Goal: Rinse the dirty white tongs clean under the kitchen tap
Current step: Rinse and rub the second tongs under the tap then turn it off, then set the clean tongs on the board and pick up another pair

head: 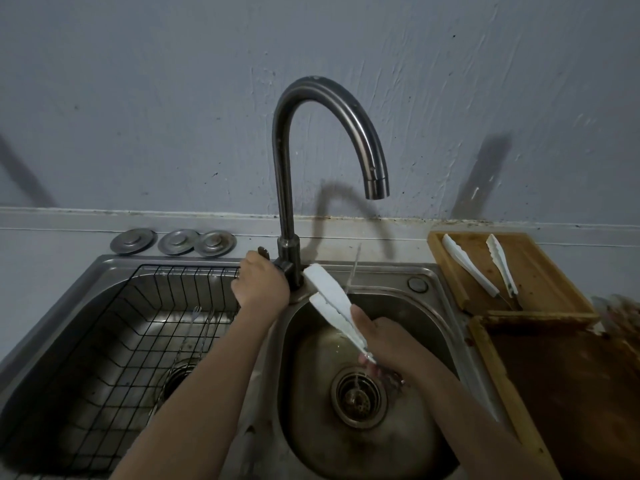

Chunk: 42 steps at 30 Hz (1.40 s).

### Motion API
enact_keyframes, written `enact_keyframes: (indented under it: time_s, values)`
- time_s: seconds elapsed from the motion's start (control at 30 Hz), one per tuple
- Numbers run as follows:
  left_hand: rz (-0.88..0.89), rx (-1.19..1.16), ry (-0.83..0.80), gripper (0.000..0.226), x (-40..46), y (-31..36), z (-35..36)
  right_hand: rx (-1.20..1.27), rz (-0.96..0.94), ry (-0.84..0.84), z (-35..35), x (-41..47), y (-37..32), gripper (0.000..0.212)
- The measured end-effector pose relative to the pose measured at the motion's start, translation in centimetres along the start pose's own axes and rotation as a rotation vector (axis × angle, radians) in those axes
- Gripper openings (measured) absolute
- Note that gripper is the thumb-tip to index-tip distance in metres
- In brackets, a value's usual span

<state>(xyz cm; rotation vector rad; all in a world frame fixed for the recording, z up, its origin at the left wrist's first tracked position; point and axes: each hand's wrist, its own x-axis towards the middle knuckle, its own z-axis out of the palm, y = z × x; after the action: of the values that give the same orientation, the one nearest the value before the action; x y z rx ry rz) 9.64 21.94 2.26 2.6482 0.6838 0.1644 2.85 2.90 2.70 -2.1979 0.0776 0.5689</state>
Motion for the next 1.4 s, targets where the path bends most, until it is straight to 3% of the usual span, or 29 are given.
enact_keyframes:
  time_s: [0.23,0.3,0.4,0.43,0.53,0.57,0.7,0.8,0.93,1.0,1.07,1.13,1.27,1.4]
  values:
    - [-0.04,0.006,-0.094,0.039,0.4,0.5,-0.7,-0.107,-0.355,0.469,-0.9,0.4,0.0,0.085]
    - [-0.029,0.004,-0.086,0.039,0.2,0.5,-0.8,-0.225,-0.249,0.398,-0.6,0.7,1.0,0.067]
    - [-0.013,0.008,-0.079,0.038,-0.2,0.4,-0.8,-0.603,0.058,0.053,-1.0,0.9,2.2,0.062]
    - [-0.01,0.013,-0.084,0.038,-0.2,0.4,-0.9,-0.626,0.062,0.057,-1.2,1.0,2.2,0.061]
    - [-0.008,0.012,-0.079,0.039,-0.3,0.5,-0.8,-0.439,-0.039,0.37,-1.5,1.0,1.4,0.056]
    - [-0.003,0.011,-0.082,0.039,-0.4,0.6,-0.9,-0.48,-0.038,0.383,-1.5,1.0,1.3,0.057]
    - [-0.015,-0.041,-0.084,0.038,-0.6,0.5,-0.9,-0.739,0.134,0.012,-1.3,0.7,2.3,0.058]
    - [-0.027,-0.131,-0.083,0.037,-0.5,0.4,-0.7,-0.62,0.075,0.123,-2.1,0.4,3.1,0.054]
    - [-0.066,-0.317,-0.103,0.056,-2.3,0.8,0.7,-0.583,0.059,0.089,-4.1,-0.6,4.4,0.052]
    - [-0.157,-0.549,-0.092,0.073,-3.8,1.6,1.2,-0.448,0.005,0.198,-6.2,-1.2,5.3,0.052]
    - [-0.218,-0.565,-0.093,0.079,-5.8,3.6,1.7,-0.328,-0.014,0.353,-9.0,-1.2,6.3,0.047]
    - [-0.098,-0.522,-0.103,0.072,-7.6,5.9,2.7,-0.272,-0.014,0.506,-12.0,-0.7,7.6,0.045]
    - [0.447,-0.359,-0.274,0.038,-8.7,10.9,5.7,-0.289,0.001,0.773,-17.5,1.6,10.3,0.059]
    - [0.814,-0.145,-0.369,0.041,-8.1,16.3,7.3,-0.283,0.119,0.816,-20.5,4.4,12.2,0.058]
